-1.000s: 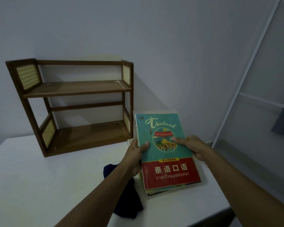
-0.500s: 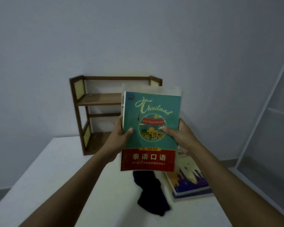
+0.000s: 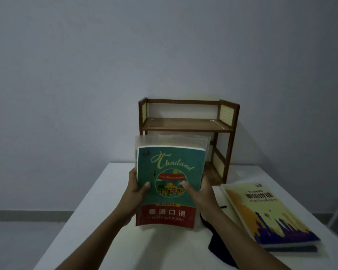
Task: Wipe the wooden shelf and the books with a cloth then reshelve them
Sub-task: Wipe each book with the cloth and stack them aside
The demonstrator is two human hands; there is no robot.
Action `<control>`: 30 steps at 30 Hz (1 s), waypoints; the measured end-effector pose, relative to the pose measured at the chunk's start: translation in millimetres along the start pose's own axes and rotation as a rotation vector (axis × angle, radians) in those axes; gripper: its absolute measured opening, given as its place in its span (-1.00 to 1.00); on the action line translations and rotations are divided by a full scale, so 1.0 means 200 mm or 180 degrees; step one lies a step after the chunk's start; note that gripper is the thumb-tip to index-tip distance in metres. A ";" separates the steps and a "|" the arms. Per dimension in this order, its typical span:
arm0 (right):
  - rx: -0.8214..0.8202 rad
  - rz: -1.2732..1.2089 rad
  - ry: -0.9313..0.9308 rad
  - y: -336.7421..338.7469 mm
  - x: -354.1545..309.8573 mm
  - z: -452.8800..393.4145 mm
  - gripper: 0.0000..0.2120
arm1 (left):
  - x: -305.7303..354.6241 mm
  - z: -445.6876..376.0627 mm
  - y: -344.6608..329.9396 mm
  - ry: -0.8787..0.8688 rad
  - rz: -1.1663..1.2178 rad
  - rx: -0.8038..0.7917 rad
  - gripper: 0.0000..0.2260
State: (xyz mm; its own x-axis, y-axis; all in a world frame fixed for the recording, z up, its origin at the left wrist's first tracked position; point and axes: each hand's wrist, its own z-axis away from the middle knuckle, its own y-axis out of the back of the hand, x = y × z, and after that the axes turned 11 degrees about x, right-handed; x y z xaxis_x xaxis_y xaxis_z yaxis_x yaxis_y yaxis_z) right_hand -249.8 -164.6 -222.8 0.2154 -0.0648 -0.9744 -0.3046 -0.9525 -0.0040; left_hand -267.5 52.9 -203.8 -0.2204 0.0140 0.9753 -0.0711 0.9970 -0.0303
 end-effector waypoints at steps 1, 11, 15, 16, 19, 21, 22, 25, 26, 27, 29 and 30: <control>0.0022 -0.0024 -0.0017 -0.01 0.01 0.01 -0.57 | -0.01 0.00 0.01 -0.0005 0.0002 0.0039 -0.62; -0.0363 -0.0059 -0.0096 0.00 0.08 0.01 -0.33 | -0.09 0.01 0.08 -0.0188 -0.0113 0.0174 -0.49; -0.0486 -0.0046 -0.0201 0.01 0.11 0.01 -0.40 | -0.13 0.04 0.07 -0.0090 -0.0055 0.0151 -0.38; -0.0458 -0.0042 -0.0200 0.01 0.11 0.01 -0.48 | -0.13 0.04 0.05 -0.0075 -0.0056 0.0180 -0.52; -0.0372 -0.0062 -0.0212 -0.01 0.09 -0.01 -0.58 | -0.10 0.02 0.03 -0.0068 -0.0161 0.0258 -0.68; -0.0408 -0.0107 -0.0201 0.00 0.06 -0.03 -0.57 | -0.08 -0.01 0.04 -0.0068 -0.0187 0.0224 -0.67; -0.0423 -0.0110 -0.0187 0.00 0.06 -0.04 -0.57 | -0.08 -0.01 0.04 -0.0063 -0.0200 0.0211 -0.67; -0.0391 -0.0067 -0.0187 -0.01 0.09 -0.02 -0.59 | -0.10 -0.01 0.05 -0.0035 -0.0291 0.0203 -0.68; -0.0378 -0.0046 -0.0179 -0.01 0.10 -0.02 -0.60 | -0.11 -0.01 0.05 -0.0029 -0.0308 0.0192 -0.67; -0.0370 -0.0034 -0.0166 0.00 0.12 -0.01 -0.60 | -0.12 -0.01 0.05 -0.0019 -0.0322 0.0172 -0.67; -0.0405 -0.0046 -0.0144 0.01 0.12 -0.01 -0.58 | -0.12 -0.02 0.07 -0.0023 -0.0376 0.0101 -0.67; -0.0445 -0.0059 -0.0164 0.02 0.11 -0.01 -0.57 | -0.12 -0.02 0.08 -0.0020 -0.0419 0.0041 -0.67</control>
State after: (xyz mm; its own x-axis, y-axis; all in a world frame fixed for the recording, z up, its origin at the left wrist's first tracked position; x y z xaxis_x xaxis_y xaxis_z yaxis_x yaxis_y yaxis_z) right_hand -243.9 -169.6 -244.7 0.1709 -0.0349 -0.9847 -0.1682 -0.9857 0.0057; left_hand -258.8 68.9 -226.6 -0.2145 -0.1176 0.9696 -0.1122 0.9891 0.0951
